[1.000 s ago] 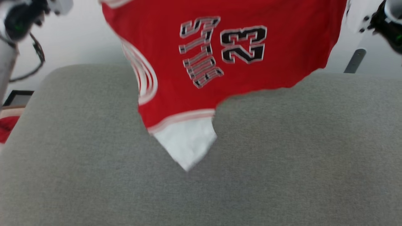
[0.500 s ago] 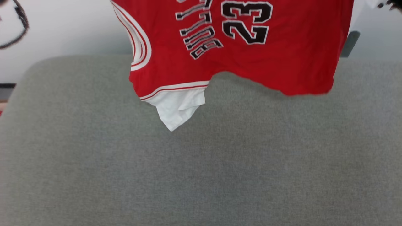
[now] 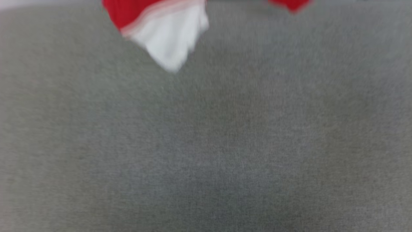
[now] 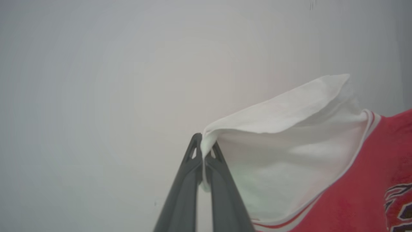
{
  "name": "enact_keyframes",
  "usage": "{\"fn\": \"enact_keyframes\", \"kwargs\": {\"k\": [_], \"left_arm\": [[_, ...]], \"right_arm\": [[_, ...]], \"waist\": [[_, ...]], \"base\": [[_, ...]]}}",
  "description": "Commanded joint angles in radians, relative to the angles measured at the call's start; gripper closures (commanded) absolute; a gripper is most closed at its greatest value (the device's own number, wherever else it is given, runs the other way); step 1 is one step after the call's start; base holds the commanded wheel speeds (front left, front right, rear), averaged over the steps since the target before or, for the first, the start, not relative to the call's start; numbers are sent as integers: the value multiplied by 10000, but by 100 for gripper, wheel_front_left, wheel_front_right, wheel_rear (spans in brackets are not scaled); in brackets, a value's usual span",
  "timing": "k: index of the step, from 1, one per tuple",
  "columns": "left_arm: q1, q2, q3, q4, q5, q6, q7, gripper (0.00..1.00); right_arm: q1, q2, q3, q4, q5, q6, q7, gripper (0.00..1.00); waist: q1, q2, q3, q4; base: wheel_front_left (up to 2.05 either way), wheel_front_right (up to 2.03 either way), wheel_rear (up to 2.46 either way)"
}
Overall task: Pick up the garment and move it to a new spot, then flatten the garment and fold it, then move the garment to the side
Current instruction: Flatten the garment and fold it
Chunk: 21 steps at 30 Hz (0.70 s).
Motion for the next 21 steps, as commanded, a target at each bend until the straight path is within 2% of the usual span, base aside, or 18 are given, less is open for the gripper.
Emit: {"fn": "enact_keyframes", "kwargs": {"k": [1, 6, 11, 16, 21], "left_arm": [[-592, -115, 63, 168, 259, 91, -491, 100], [-1688, -545, 70, 395, 636, 70, -1740, 100], [-1701, -836, 50, 570, 765, 29, -2382, 100], [-1079, -1128, 51, 812, 544, 16, -2484, 100], [-49, -1473, -165, 867, 197, 14, -2504, 100]], "right_arm": [[-430, 68, -263, 381, -567, -13, -512, 100], [-1282, 115, -1057, 731, -2046, -12, -919, 100], [-873, 262, -2228, -22, -3335, -12, -941, 100], [-276, 579, -2727, -135, -3872, -12, -927, 100], [409, 823, -2663, -141, -3896, -12, -929, 100]], "waist": [[0, 0, 1945, -277], [0, 0, 3213, 74], [0, 0, 4162, 456], [0, 0, 4422, 676], [0, 0, 4232, 867]], "base": [[0, 0, 0], [0, 0, 0], [0, 0, 0], [0, 0, 0], [0, 0, 0]]}}
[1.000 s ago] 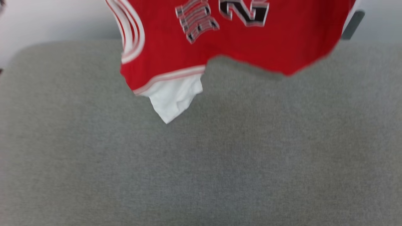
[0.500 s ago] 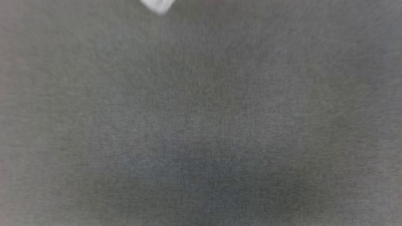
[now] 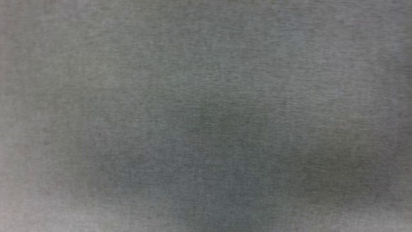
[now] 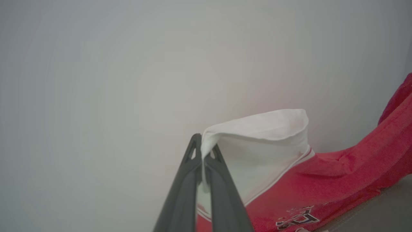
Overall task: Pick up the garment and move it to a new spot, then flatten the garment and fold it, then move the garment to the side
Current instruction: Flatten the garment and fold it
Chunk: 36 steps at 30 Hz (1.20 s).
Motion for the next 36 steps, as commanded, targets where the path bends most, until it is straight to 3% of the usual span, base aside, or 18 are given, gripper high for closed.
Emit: {"fn": "enact_keyframes", "kwargs": {"k": [1, 6, 11, 18, 21, 26, 36], "left_arm": [[286, -61, -112, -64, -179, 6, -46, 100], [1423, -10, -878, -721, -1136, 5, 677, 100], [2721, 705, -1680, -2010, -2524, 7, 1910, 100], [4675, 1883, -2267, -3591, -3808, 6, 2881, 100], [5651, 2303, -2389, -4387, -4183, 211, 3082, 100], [7499, 3243, -2532, -6253, -4976, 1196, 3335, 100], [11269, 5337, -2887, -10653, -6502, 4046, 2803, 100]], "right_arm": [[269, 55, 95, -14, 91, -10, -5, 100], [917, 67, 809, 35, 931, -10, 27, 100], [1896, -406, 1805, -448, 2447, -10, 465, 100], [3916, -1789, 2783, -1985, 4415, -10, 991, 100], [4885, -2335, 2983, -2568, 4946, -10, 1060, 100], [6583, -3010, 3197, -3359, 5480, -10, 1142, 100], [9887, -3887, 3062, -4848, 5707, -10, 1088, 100]], "waist": [[0, 0, 43, 353], [0, 0, -537, 445], [0, 0, -1328, 472], [0, 0, -2597, 558], [0, 0, -3116, 565], [0, 0, -3939, 504], [0, 0, -5015, 390]], "base": [[0, 0, 0], [0, 0, 0], [0, 0, 0], [0, 0, 0], [0, 0, 0], [0, 0, 0], [0, 0, 0]]}}
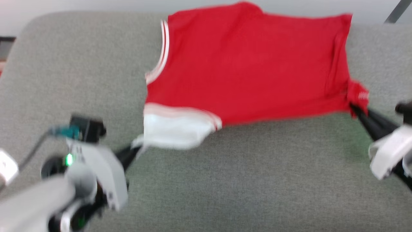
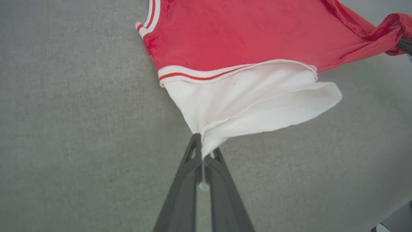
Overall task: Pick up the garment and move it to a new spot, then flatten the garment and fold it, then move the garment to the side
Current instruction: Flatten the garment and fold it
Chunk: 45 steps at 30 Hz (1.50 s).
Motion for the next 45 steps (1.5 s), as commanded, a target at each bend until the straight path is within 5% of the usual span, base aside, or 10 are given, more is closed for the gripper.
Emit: {"fn": "enact_keyframes", "kwargs": {"k": [1, 10, 21, 33, 39, 45], "left_arm": [[576, 297, -65, -515, -200, 439, -191, 100], [3109, 1022, -228, -2465, -1408, 1979, -1548, 100], [5249, 1189, -171, -3437, -2582, 2969, -2648, 100], [4696, 2335, 363, -4681, -1631, 4073, -2631, 100], [3516, 2843, 453, -4901, -614, 4140, -1779, 100], [1788, 2714, 494, -4225, 600, 3419, -274, 100]], "right_arm": [[578, -85, -175, -177, -17, -10, -91, 100], [3455, 2, -1229, -996, -697, -10, -165, 100], [6521, 768, -3185, -2120, -1702, -12, -167, 100], [7687, 1467, -4155, -3808, -2227, -10, -60, 100], [7422, 1657, -4582, -4298, -2189, -10, 349, 100], [6666, 2000, -5005, -4607, -2350, -10, 1288, 100]], "waist": [[0, 0, -506, -81], [0, 0, -923, -183], [0, 0, -1017, -397], [0, 0, -952, -963], [0, 0, -876, -1263], [0, 0, -672, -1534]], "base": [[0, 0, 0], [0, 0, 0], [0, 0, 0], [0, 0, 0], [0, 0, 0], [0, 0, 0]]}}
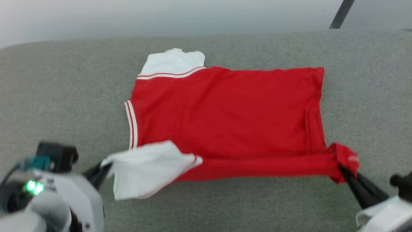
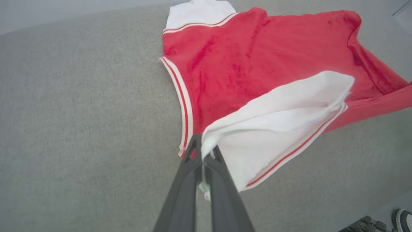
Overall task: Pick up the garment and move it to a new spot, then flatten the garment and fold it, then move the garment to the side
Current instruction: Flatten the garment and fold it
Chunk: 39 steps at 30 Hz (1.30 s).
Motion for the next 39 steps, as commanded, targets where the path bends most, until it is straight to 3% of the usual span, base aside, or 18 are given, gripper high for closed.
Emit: {"fn": "enact_keyframes", "kwargs": {"k": [1, 9, 15, 22, 27, 28, 31, 33, 34, 35, 36, 39], "left_arm": [[-320, -106, 11, 262, 210, -189, 257, 100], [-2015, -1361, -201, 2614, 1002, -1841, 1777, 100], [-2535, -2304, -364, 4482, 915, -2829, 2317, 100], [-2771, -3189, -482, 6127, 619, -3652, 2652, 100], [-2918, -3573, -507, 6925, 532, -3953, 2823, 100], [-2904, -3618, -495, 7050, 455, -3976, 2847, 100], [-2921, -3711, -453, 7259, 354, -4075, 2905, 76], [-2924, -3763, -381, 7314, 291, -4126, 2790, 51], [-2912, -3769, -370, 7331, 294, -4141, 2765, 30], [-2906, -3790, -355, 7328, 308, -4179, 2697, 14], [-2883, -3808, -323, 7323, 285, -4211, 2645, 0], [-2764, -3820, -302, 7273, 234, -4243, 2526, 0]], "right_arm": [[-289, 114, -168, -19, -20, -10, 134, 100], [-1538, 553, -555, 263, -139, -10, 1495, 100], [-2194, 830, -481, 654, -150, -10, 2237, 100], [-2632, 1034, -379, 998, -133, -10, 2813, 100], [-2830, 1080, -306, 1098, -80, -10, 3114, 100], [-2866, 1107, -307, 1107, -50, -10, 3159, 94], [-2869, 1112, -325, 1124, 12, -10, 3382, 69], [-2849, 1111, -374, 1092, 26, -10, 3538, 48], [-2821, 1116, -405, 1071, 32, -10, 3626, 10], [-2777, 1128, -451, 1053, 53, -10, 3726, 0], [-2721, 1154, -502, 1023, 92, -10, 3833, 0], [-2602, 1171, -623, 925, 103, -10, 4102, 0]], "waist": [[0, 0, 141, -111], [0, 0, 597, -172], [0, 0, 927, -111], [0, 0, 1150, 24], [0, 0, 1153, 63], [0, 0, 1138, 60], [0, 0, 1045, 74], [0, 0, 949, 91], [0, 0, 897, 94], [0, 0, 834, 110], [0, 0, 769, 124], [0, 0, 547, 165]], "base": [[0, 0, 0], [0, 0, 0], [0, 0, 0], [0, 0, 0], [0, 0, 0], [0, 0, 0], [0, 0, 0], [0, 0, 0], [0, 0, 0], [0, 0, 0], [0, 0, 0], [0, 0, 0]]}}
